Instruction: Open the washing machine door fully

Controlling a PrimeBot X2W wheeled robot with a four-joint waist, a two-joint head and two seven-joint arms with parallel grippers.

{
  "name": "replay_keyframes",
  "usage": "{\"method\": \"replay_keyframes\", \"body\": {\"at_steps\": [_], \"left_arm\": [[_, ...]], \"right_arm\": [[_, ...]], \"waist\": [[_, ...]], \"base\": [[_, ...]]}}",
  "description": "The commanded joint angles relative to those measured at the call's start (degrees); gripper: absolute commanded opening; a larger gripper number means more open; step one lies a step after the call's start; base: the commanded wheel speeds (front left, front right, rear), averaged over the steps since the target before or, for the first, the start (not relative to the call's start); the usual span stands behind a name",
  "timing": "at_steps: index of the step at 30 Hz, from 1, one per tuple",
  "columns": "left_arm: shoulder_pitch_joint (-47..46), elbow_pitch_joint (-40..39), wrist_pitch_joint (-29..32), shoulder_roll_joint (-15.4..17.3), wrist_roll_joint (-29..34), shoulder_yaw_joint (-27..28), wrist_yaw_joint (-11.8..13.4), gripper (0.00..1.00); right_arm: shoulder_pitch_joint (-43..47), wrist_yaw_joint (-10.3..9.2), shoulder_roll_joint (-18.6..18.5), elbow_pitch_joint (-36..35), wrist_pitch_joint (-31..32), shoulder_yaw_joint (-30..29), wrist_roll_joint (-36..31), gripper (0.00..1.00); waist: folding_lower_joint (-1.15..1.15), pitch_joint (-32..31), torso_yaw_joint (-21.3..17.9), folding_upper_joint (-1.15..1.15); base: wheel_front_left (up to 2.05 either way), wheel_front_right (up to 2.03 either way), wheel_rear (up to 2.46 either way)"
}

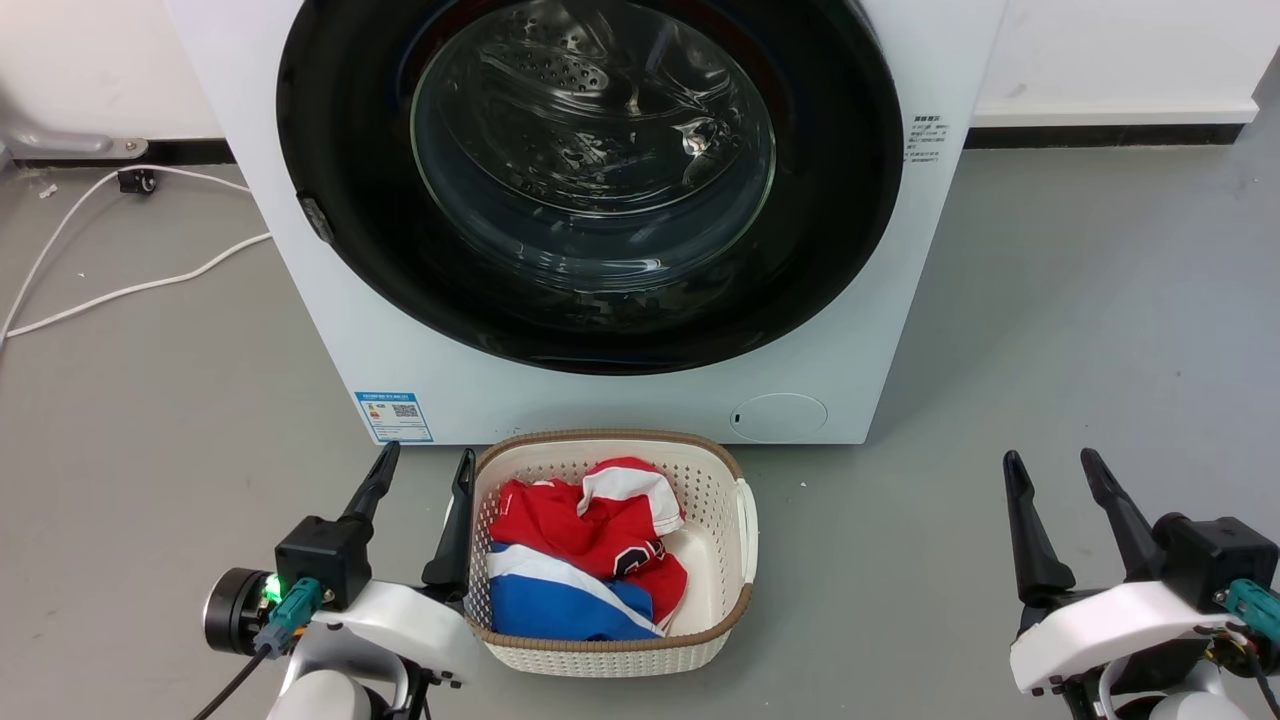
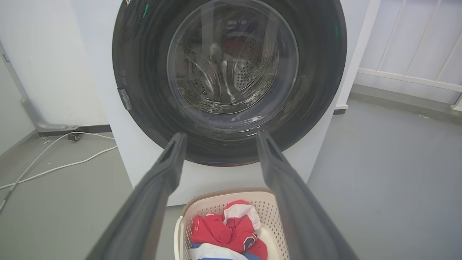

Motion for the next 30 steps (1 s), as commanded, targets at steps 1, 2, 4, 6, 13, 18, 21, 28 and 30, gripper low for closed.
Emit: {"method": "replay_keyframes", "body": {"at_steps": [1,2,4,6,13,18,21,28,30], "left_arm": [[-0.81,0.31,-0.61,-0.17,1.32,0.15,0.13,1.00],[-0.88,0.52,-0.68,-0.17,1.71,0.14,0.11,1.00],[-0.97,0.93,-0.93,-0.23,2.27,0.22,0.06,1.00],[-1.04,1.34,-1.15,-0.34,2.77,0.34,0.01,1.00],[-1.17,2.43,-1.69,-0.69,3.79,0.65,-0.30,1.00],[-1.16,3.00,-1.87,-1.14,2.79,1.26,-0.41,1.00],[-1.21,3.05,-1.81,-1.40,2.44,1.54,-0.50,1.00],[-1.41,3.40,-1.81,-1.65,3.14,1.75,-0.67,1.00],[-1.40,3.39,-1.81,-1.68,3.29,1.80,-0.67,1.00]], "right_arm": [[0.27,0.00,0.17,-0.32,-0.27,-0.07,-1.14,1.00],[0.27,0.00,0.17,-0.23,-0.25,-0.14,-1.17,1.00],[0.23,0.00,0.18,-0.07,-0.33,-0.22,-1.53,1.00],[0.24,0.00,0.19,0.04,-0.45,-0.26,-1.93,1.00],[0.36,0.00,0.20,0.45,-0.97,-0.30,-2.88,1.00],[0.55,0.00,0.21,0.92,-1.26,-0.40,-1.70,1.00],[0.51,0.00,0.21,1.17,-1.33,-0.41,-1.33,1.00],[-0.04,0.00,0.21,1.67,-1.54,-0.38,-1.16,1.00],[-0.12,0.00,0.21,1.75,-1.62,-0.42,-1.19,1.00]], "waist": [[0.00,0.02,0.03,0.00],[0.00,0.02,0.05,0.00],[0.00,0.03,0.08,0.00],[0.00,0.01,0.11,0.00],[0.00,-0.11,0.20,0.00],[0.00,-0.25,0.27,0.00],[0.00,-0.30,0.37,0.00],[0.00,-0.22,0.53,0.00],[0.00,-0.19,0.53,0.00]], "base": [[0.00,0.00,0.00],[0.00,0.00,0.00],[0.00,0.00,0.00],[0.00,0.00,0.00],[0.00,0.00,0.00],[0.00,0.00,0.00],[0.00,0.00,0.00],[0.00,0.00,0.00],[0.00,0.00,0.00]]}}
